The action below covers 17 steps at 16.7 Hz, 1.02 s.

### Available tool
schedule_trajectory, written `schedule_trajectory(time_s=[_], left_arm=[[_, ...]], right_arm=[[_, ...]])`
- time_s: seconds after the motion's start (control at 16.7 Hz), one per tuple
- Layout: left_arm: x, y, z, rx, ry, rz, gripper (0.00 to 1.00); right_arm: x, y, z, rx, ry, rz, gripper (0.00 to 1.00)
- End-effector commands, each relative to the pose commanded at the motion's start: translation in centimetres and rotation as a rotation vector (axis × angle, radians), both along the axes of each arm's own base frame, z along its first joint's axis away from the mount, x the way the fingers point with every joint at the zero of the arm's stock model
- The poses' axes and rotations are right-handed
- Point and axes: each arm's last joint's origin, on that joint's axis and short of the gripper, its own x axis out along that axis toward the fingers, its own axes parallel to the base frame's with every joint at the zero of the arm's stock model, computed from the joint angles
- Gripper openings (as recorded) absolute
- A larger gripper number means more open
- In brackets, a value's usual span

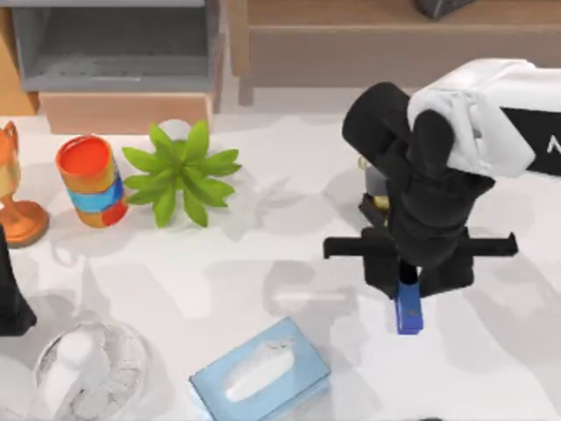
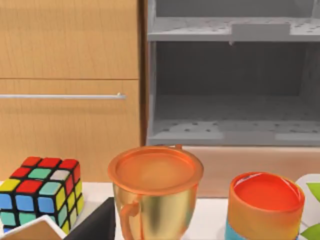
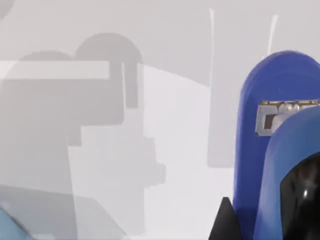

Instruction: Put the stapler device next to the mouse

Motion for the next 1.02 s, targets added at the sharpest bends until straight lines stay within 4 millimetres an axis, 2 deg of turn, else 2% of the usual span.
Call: schedule_trajectory(time_s=[0.54, 1.02], left_arm=[[0.0, 0.0, 0.0, 0.0, 0.0, 0.0, 1.0], [0.0, 0.0, 0.0, 0.0, 0.0, 0.0, 1.0]], right_arm=[[0.1, 0.1, -0.1, 0.006, -0.008, -0.005, 0.0], [-0.2, -0.5, 3.3, 0.022, -0.06, -0.033, 0.0]])
